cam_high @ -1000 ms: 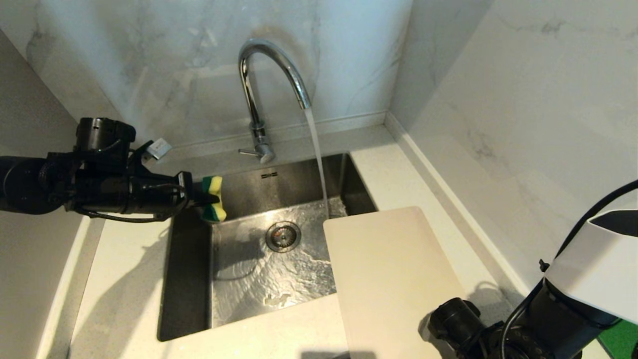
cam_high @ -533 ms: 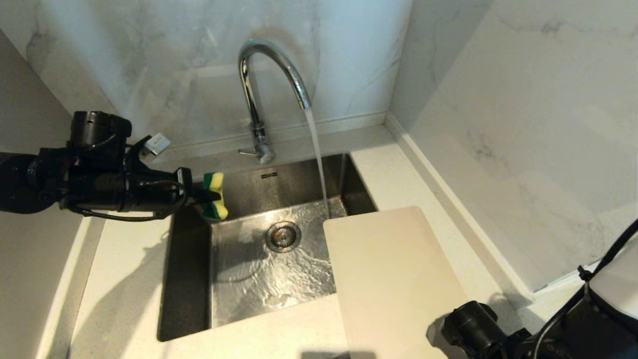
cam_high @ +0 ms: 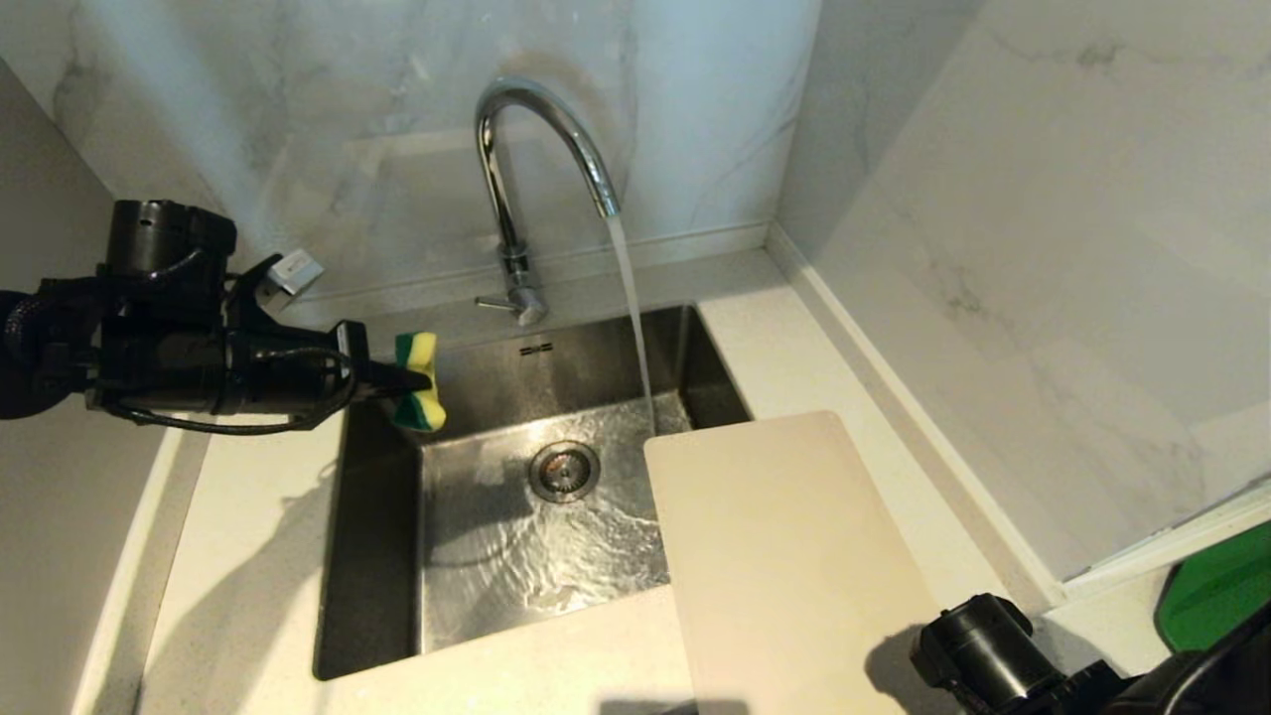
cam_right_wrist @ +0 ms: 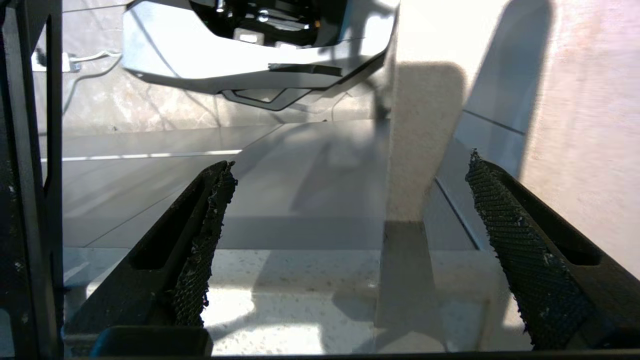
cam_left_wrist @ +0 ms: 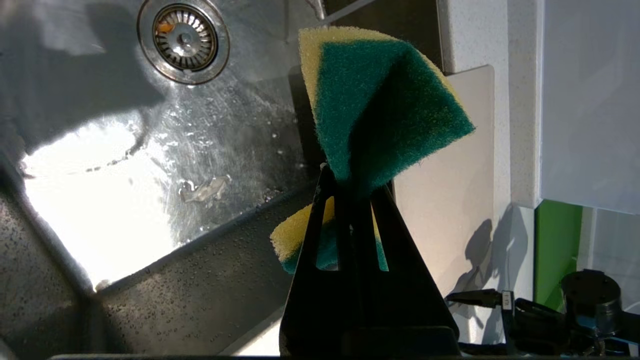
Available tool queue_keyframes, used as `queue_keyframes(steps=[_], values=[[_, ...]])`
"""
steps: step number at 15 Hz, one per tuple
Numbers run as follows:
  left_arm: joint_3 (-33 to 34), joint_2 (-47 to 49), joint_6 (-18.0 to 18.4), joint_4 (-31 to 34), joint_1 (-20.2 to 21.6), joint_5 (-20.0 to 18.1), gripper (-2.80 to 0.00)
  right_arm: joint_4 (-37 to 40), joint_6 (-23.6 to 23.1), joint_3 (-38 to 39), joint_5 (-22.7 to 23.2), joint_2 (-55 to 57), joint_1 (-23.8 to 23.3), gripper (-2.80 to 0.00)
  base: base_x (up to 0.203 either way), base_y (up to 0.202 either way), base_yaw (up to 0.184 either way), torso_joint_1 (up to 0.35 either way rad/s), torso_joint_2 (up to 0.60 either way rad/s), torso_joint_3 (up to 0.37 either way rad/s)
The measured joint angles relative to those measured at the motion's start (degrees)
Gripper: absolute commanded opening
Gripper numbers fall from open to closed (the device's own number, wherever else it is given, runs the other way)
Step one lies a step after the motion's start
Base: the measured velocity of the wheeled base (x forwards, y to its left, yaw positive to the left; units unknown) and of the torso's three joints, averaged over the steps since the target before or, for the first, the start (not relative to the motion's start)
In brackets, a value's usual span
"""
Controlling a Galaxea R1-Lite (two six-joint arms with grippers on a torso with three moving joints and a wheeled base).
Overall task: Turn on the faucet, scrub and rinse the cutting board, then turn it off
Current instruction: Put down the cutting board
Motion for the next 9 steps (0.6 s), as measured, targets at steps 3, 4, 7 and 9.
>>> queue_keyframes(steps=[3, 4, 7, 9], values=[[0.22, -1.15, 0.00, 0.13, -0.15, 0.23, -2.80, 0.01, 0.16, 0.03, 0.01, -2.53, -0.06, 0.00, 0.000, 0.000, 0.000, 0.000, 0.00, 0.000], [0.25, -1.45, 0.00, 0.42, -0.20, 0.24, -2.80, -0.02, 0.19, -0.17, 0.09, -3.39, -0.15, 0.00, 0.000, 0.000, 0.000, 0.000, 0.00, 0.000], [0.25, -2.12, 0.00, 1.16, -0.26, 0.43, -2.80, -0.06, 2.03, -0.82, 0.92, -6.04, -0.37, 0.00, 0.000, 0.000, 0.000, 0.000, 0.00, 0.000], [0.25, -2.53, 0.00, 1.24, -0.26, 1.27, -2.80, -0.07, 3.38, -1.98, 2.72, -7.82, -0.41, 0.00, 0.000, 0.000, 0.000, 0.000, 0.00, 0.000]])
